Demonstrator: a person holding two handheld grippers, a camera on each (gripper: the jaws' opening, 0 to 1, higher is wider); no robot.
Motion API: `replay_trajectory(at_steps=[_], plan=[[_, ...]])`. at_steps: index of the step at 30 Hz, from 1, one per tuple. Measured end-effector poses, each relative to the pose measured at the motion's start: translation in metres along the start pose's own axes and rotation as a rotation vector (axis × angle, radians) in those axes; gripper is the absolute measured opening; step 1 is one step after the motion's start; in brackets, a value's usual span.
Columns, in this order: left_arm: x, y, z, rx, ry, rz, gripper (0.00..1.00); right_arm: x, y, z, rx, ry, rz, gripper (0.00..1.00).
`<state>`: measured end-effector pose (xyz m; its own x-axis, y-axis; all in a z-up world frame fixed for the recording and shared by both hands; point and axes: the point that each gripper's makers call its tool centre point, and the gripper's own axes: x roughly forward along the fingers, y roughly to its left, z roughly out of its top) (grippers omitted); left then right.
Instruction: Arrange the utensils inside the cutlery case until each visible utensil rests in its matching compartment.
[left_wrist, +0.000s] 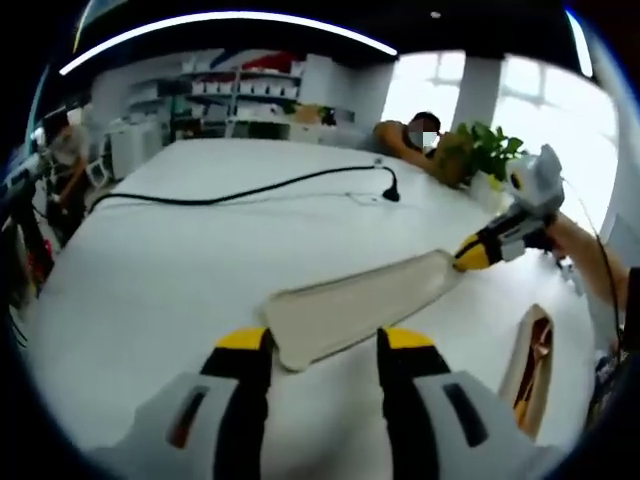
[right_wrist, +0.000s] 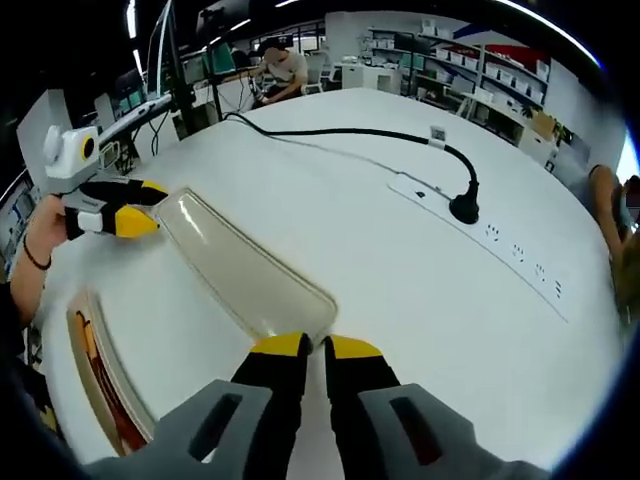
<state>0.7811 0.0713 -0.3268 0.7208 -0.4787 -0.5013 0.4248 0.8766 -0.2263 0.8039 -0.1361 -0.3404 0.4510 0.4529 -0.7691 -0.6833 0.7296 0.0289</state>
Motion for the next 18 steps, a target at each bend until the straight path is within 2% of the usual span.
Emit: replay_trajectory(at_steps=[4,10,11,12,14,18], plan=[[-0.001,0.002,0.002,-0.062,-0.030,-0.008,0.43,0.000,0.000,0.000,0.006,-0.015,0.001,0.06],[-0.005,0.003,0.005,-0.126,-0.018,-0.041,0.45,0.000,0.001,0.000,-0.021,-0.022,-0.009,0.05],[-0.005,0.003,0.011,-0.159,-0.054,-0.043,0.44,0.000,0.001,0.000,-0.040,-0.023,-0.011,0.05],[-0.006,0.003,0.013,-0.210,-0.067,-0.049,0.44,0.000,0.001,-0.001,-0.051,-0.021,-0.013,0.05],[-0.007,-0.003,0.013,-0.261,-0.076,-0.073,0.45,-0.001,0.001,-0.001,-0.063,-0.021,-0.013,0.05],[-0.011,-0.003,0.016,-0.304,-0.087,-0.090,0.45,-0.002,0.001,-0.002,-0.069,-0.027,-0.006,0.05]])
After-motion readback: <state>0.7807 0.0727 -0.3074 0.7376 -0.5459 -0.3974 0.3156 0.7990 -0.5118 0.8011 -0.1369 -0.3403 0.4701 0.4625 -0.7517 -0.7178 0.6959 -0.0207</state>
